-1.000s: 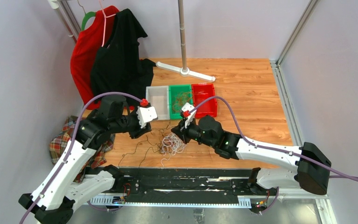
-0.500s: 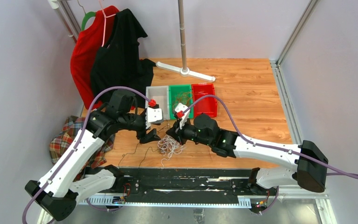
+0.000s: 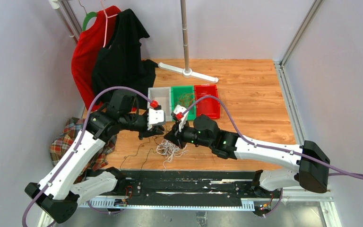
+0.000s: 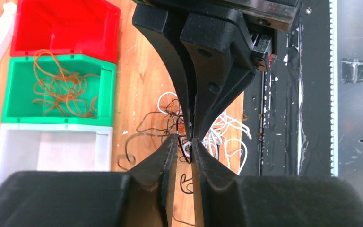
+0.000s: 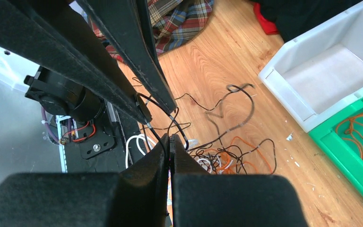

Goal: Untangle the cables
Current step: Untie the cable.

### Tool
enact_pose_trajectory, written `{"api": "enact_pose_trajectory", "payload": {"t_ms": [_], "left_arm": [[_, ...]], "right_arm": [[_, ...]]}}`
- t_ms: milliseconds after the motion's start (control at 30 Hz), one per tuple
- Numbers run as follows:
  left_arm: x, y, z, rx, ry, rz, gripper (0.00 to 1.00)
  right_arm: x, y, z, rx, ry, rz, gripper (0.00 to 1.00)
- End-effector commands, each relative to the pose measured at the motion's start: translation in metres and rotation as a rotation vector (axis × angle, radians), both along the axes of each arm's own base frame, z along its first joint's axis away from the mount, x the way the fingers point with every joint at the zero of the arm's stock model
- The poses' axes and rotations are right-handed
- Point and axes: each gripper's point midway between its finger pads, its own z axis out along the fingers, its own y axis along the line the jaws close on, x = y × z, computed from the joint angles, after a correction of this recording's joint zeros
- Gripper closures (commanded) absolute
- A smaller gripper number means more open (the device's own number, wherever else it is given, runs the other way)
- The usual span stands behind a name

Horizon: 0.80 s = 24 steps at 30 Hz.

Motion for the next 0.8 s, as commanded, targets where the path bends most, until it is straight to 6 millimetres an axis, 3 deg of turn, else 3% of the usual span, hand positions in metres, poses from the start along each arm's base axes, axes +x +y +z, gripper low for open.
{"api": "enact_pose_trajectory", "payload": {"t_ms": [0, 100, 267, 467, 700, 767], "left_arm": [[0.000, -0.002, 0.007, -0.019, -0.030, -0.003, 0.86], [0.012, -0.002, 0.016, -0.044, -0.052, 0.074, 0.99], [0.018, -0.002, 0.047, -0.140, -0.054, 0.181, 0.99], [0.008, 0.002, 0.079, -0.211, -0.039, 0.230, 0.99], [-0.004, 0.002, 0.108, -0.247, 0.011, 0.233, 0.99], [-0.002, 0.006, 0.121, -0.257, -0.030, 0.250, 1.00]], "right_arm": [[-0.007, 0.012, 0.028, 0.095, 0.007, 0.026, 0.99], [-0.008, 0.013, 0.027, 0.105, 0.020, 0.027, 0.99], [0.006, 0.009, 0.016, 0.112, 0.048, -0.075, 0.99], [0.031, 0.007, 0.003, 0.129, 0.066, -0.233, 0.80], [0.038, 0.012, -0.018, 0.147, 0.073, -0.261, 0.74], [0.037, 0.005, -0.034, 0.126, 0.084, -0.279, 0.73]]}}
